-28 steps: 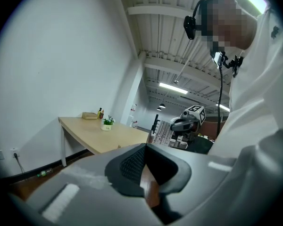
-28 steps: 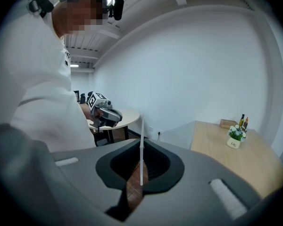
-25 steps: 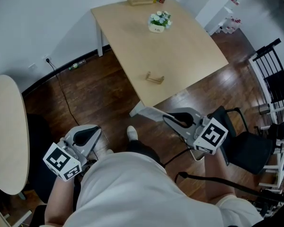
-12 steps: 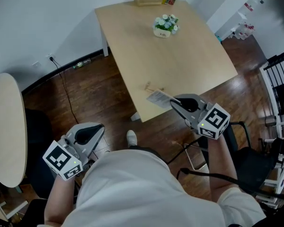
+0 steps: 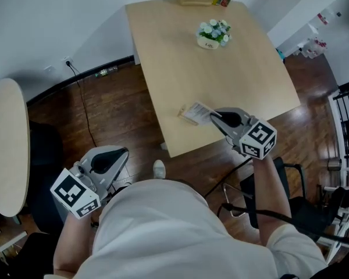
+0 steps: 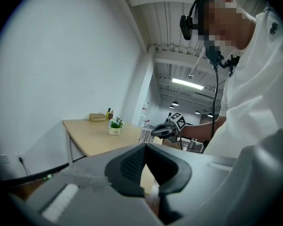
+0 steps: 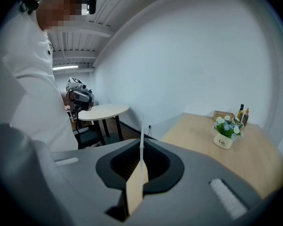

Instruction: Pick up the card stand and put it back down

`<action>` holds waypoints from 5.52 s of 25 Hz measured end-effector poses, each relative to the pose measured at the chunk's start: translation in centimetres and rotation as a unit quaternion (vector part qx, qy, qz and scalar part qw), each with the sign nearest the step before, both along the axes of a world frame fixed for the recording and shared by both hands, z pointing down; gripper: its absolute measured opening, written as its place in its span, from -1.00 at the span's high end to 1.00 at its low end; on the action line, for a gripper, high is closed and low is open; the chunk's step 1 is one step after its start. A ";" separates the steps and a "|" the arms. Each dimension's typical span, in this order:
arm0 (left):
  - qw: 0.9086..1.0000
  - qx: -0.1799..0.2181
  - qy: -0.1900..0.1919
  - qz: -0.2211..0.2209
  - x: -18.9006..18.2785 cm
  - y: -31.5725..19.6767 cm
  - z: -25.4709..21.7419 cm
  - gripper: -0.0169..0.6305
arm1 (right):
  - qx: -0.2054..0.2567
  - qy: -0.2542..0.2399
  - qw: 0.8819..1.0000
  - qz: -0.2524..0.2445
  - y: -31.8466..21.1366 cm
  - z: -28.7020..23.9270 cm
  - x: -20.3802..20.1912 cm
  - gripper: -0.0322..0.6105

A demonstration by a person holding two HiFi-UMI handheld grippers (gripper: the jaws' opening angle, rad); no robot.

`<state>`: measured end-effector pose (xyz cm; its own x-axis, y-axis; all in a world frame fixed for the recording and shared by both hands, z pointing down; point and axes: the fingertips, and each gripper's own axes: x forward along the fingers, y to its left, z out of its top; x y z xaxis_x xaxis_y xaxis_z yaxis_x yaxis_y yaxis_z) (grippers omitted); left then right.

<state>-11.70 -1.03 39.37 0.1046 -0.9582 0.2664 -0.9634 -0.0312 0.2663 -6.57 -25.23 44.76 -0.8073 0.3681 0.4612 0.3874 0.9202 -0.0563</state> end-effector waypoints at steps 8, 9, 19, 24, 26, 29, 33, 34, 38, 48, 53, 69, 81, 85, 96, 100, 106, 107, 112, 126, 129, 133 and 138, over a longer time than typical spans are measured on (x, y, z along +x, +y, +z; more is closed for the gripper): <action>1.000 -0.004 -0.004 -0.018 -0.2 -1.6 0.2 0.94 | -0.009 0.017 1.000 -0.018 -2.1 3.7 -1.6 0.84; 1.000 -0.006 -0.004 -0.020 -0.2 -1.8 0.3 0.94 | -0.010 0.018 1.000 -0.020 -2.3 4.0 -1.8 0.84; 1.000 -0.015 -0.001 -0.025 -0.7 -3.7 0.6 0.94 | -0.020 0.028 0.998 -0.045 -3.6 6.2 -2.7 0.84; 0.999 -0.020 0.002 -0.026 -0.7 -4.2 0.6 0.94 | -0.029 0.030 0.998 -0.055 -3.7 6.7 -3.0 0.84; 0.999 -0.022 0.002 -0.026 -0.8 -4.6 0.7 0.94 | -0.029 0.031 0.997 -0.058 -3.9 7.0 -3.1 0.84; 0.999 -0.025 0.003 -0.025 -0.9 -5.0 0.8 0.94 | -0.032 0.032 0.997 -0.055 -4.3 7.5 -3.3 0.84; 0.999 -0.027 0.003 -0.023 -0.7 -5.4 0.8 0.94 | -0.038 0.033 0.997 -0.053 -4.6 7.5 -3.3 0.84; 0.999 -0.027 0.002 -0.023 -0.8 -5.5 0.8 0.94 | -0.038 0.033 0.997 -0.052 -4.6 7.6 -3.4 0.84; 0.999 -0.026 0.003 -0.023 -0.7 -5.7 0.8 0.94 | -0.031 0.040 0.997 -0.054 -4.2 7.8 -3.4 0.84; 0.999 -0.033 0.007 -0.025 -0.7 -4.9 1.0 0.94 | -0.031 0.053 0.996 -0.061 -3.5 10.9 -3.2 0.84; 0.999 -0.037 0.013 -0.031 -1.3 -4.6 1.1 0.94 | -0.036 0.059 0.996 -0.063 -3.7 12.2 -3.3 0.84; 0.999 -0.045 0.017 -0.013 -2.5 -4.0 0.7 0.94 | -0.040 0.069 0.995 -0.054 -3.5 13.3 -3.3 0.64; 0.999 -0.022 0.004 0.028 -2.8 1.3 0.0 0.94 | 0.013 -0.016 0.989 0.149 -5.1 6.3 -2.2 0.50; 0.999 -0.012 0.005 0.050 -2.8 4.4 0.1 0.94 | 0.024 -0.030 0.974 0.223 -1.5 4.3 1.3 0.51; 0.994 0.007 0.021 0.107 -1.2 13.0 1.7 0.94 | 0.004 -0.030 0.962 0.270 17.8 1.9 8.0 0.59; 0.993 0.006 0.030 0.118 0.5 15.5 3.0 0.94 | -0.002 -0.029 0.963 0.268 23.7 0.7 9.8 0.58; 0.987 0.011 0.033 0.156 3.0 16.5 3.5 0.94 | 0.014 -0.029 0.960 0.280 27.9 -1.0 12.7 0.57; 0.987 0.013 0.031 0.159 3.2 16.4 3.4 0.94 | 0.017 -0.031 0.959 0.280 28.2 -1.2 13.0 0.57; 0.985 0.020 0.025 0.169 4.7 15.6 2.8 0.94 | 0.024 -0.034 0.961 0.272 29.3 -1.8 14.4 0.57; 0.976 0.021 0.023 0.216 14.1 11.9 0.9 0.94 | 0.000 -0.060 0.955 0.292 29.9 -3.2 21.8 0.58; 0.975 0.011 0.022 0.219 15.1 12.3 1.5 0.94 | -0.002 -0.065 0.952 0.298 30.0 -3.1 22.9 0.58; 0.974 0.003 0.019 0.225 16.2 12.5 1.7 0.94 | -0.004 -0.064 0.950 0.304 30.3 -2.8 24.6 0.59; 0.975 0.002 0.025 0.223 17.3 13.1 1.7 0.94 | -0.008 -0.063 0.950 0.306 30.9 -2.5 25.6 0.59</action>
<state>5.58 12.08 41.06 0.5227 -0.8158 0.2476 -0.8403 -0.4441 0.3109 19.07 5.70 42.24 -0.9205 -0.1819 0.3458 -0.2155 0.9746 -0.0609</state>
